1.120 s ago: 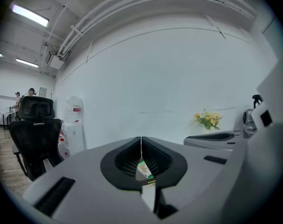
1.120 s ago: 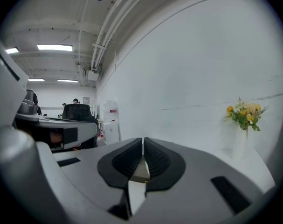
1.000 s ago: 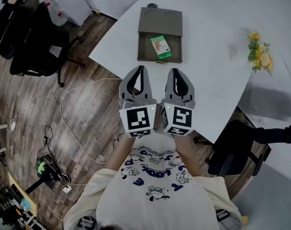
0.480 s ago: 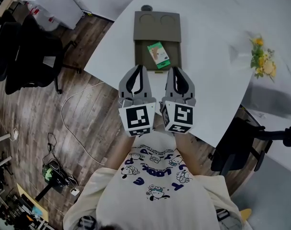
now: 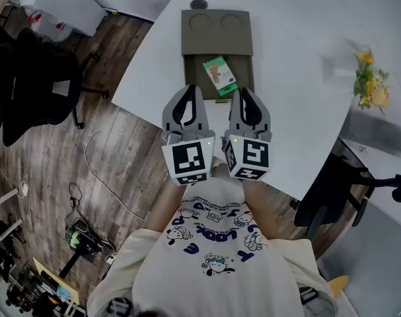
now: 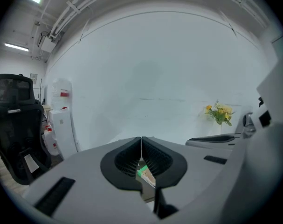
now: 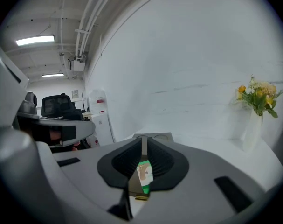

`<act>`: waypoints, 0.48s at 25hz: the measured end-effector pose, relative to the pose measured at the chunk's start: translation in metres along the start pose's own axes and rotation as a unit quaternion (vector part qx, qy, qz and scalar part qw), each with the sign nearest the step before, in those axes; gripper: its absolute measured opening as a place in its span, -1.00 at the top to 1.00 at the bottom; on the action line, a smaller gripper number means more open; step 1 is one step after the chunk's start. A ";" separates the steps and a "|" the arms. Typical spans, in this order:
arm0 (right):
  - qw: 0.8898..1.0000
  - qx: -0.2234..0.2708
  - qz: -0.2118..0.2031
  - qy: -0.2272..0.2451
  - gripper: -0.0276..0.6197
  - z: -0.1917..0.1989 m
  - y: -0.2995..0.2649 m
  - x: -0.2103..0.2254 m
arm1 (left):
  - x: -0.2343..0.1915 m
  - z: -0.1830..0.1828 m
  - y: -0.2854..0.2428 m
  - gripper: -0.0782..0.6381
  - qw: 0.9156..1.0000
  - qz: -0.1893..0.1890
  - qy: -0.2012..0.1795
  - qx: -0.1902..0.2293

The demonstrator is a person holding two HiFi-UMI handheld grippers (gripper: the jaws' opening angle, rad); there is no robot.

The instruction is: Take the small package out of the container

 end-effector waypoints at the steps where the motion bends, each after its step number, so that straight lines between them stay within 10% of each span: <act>1: 1.000 -0.003 0.001 0.000 0.81 0.002 -0.004 0.001 | -0.001 0.002 -0.004 0.73 1.000 0.002 0.000 -0.002; 12: 1.000 -0.030 -0.003 -0.003 0.53 0.011 -0.032 0.003 | -0.007 0.014 -0.027 0.73 1.000 0.016 0.005 -0.024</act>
Point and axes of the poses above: the fingertips, and each gripper's own axes: y backward along the fingers, x to its right, z out of its underside, the point moved 5 cm from there along y, backward along the fingers, and after that the axes turned 4 degrees about -y, right-handed, at the moved point
